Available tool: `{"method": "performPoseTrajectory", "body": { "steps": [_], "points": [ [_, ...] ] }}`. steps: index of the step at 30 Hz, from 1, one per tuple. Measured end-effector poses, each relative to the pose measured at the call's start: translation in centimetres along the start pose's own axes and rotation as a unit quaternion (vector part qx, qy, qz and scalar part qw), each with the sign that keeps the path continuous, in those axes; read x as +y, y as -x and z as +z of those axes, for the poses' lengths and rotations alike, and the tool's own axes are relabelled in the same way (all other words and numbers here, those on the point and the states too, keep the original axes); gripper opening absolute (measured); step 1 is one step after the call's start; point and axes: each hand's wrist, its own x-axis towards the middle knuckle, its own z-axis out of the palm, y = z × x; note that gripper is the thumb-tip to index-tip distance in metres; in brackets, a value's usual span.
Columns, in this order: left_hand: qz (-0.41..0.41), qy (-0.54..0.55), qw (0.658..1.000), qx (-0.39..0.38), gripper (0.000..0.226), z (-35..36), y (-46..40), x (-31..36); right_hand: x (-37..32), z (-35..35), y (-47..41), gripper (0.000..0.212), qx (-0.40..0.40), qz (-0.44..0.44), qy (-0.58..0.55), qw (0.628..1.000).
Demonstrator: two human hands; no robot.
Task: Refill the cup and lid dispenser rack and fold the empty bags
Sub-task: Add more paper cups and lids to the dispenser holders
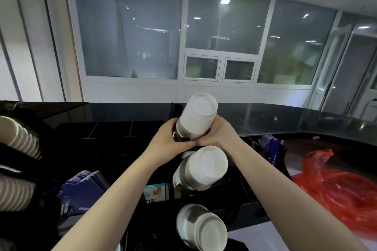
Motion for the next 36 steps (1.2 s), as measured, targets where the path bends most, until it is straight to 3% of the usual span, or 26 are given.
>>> {"method": "performPoseTrajectory", "body": {
  "steps": [5,10,16,23,31,36],
  "points": [
    [-0.019,-0.009,1.0,0.023,0.083,0.4,0.2,-0.5,0.2,0.1,-0.1,0.04,-0.003,-0.002,0.023,1.0],
    [-0.023,0.023,0.999,0.017,0.086,0.1,0.1,-0.7,0.1,0.1,-0.1,0.035,-0.002,-0.03,0.024,0.999],
    [-0.007,0.11,0.994,-0.004,0.07,0.0,0.2,-0.9,0.2,0.0,-0.2,0.033,-0.003,-0.053,0.028,0.998],
    [0.005,0.158,0.986,-0.056,0.068,-1.7,1.2,0.2,0.4,-1.3,1.3,0.055,0.014,-0.048,-0.061,0.997],
    [0.107,0.208,0.971,0.054,0.041,-2.3,3.3,5.4,-1.9,-3.9,3.6,0.074,0.038,-0.118,-0.105,0.987],
    [0.104,0.294,0.948,0.061,0.034,-2.0,5.8,7.2,-2.6,-5.8,6.8,0.062,0.005,-0.163,-0.177,0.971]
  ]
}}
